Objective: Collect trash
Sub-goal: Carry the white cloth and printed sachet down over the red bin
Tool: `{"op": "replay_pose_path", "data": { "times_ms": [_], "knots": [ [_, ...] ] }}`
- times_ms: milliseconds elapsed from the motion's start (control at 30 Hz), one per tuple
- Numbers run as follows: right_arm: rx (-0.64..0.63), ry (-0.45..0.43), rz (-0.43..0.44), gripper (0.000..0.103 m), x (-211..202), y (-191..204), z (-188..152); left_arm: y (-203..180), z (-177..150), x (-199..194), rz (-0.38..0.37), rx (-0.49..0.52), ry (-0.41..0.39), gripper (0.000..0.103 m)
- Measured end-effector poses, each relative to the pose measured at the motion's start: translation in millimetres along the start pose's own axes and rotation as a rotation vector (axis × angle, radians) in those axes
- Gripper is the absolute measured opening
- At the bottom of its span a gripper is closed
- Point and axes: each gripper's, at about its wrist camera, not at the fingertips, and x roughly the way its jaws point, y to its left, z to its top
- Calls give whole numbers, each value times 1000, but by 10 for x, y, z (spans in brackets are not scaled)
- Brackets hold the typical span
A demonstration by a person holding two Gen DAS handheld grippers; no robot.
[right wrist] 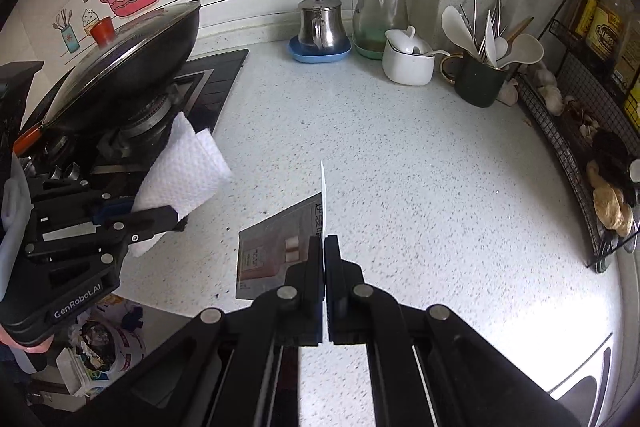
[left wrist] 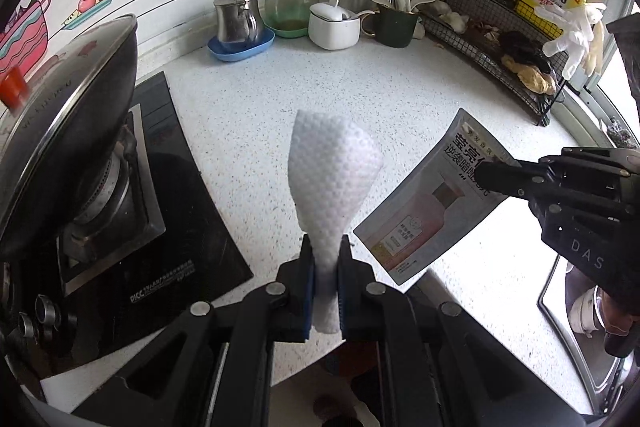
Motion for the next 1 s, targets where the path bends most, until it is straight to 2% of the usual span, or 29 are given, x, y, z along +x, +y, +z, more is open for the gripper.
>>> {"op": "replay_pose_path", "data": {
  "times_ms": [267, 567, 900, 1000],
  "knots": [
    [30, 32, 1, 1, -82, 363, -379, 47, -637, -239, -11, 11, 39, 8],
    [88, 88, 17, 1, -14, 700, -868, 102, -1330, -315, -35, 12, 102, 8],
    [121, 194, 13, 1, 288, 872, -1397, 102, -2010, -26, -76, -12, 201, 8],
    [130, 219, -9, 1, 435, 897, -1552, 65, -2187, 133, -87, 25, 215, 8]
  ]
}}
